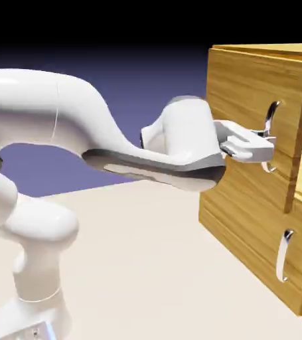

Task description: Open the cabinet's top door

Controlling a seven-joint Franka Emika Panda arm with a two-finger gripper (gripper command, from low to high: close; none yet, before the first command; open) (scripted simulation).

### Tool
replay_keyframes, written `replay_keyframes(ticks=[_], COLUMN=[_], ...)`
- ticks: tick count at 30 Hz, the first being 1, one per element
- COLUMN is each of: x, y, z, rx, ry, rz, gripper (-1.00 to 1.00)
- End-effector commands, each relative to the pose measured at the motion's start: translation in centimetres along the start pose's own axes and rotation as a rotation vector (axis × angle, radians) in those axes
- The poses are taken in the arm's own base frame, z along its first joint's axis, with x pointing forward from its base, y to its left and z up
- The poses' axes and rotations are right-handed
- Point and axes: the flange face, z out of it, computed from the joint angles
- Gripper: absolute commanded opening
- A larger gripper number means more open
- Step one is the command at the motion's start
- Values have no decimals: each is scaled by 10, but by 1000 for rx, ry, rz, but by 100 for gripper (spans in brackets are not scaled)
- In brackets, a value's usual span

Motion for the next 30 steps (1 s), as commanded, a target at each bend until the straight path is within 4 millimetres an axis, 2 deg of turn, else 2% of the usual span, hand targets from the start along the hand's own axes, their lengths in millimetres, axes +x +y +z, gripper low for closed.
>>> replay_keyframes(ticks=[1, 5, 19, 30], x=[1, 6, 44, 72], y=[1, 6, 43, 72], z=[-4, -26, -133, -187], rx=[6, 38, 202, 296], ry=[-5, -37, -202, -296], rz=[-1, -1, -1, -1], gripper=[-100, -100, -100, -100])
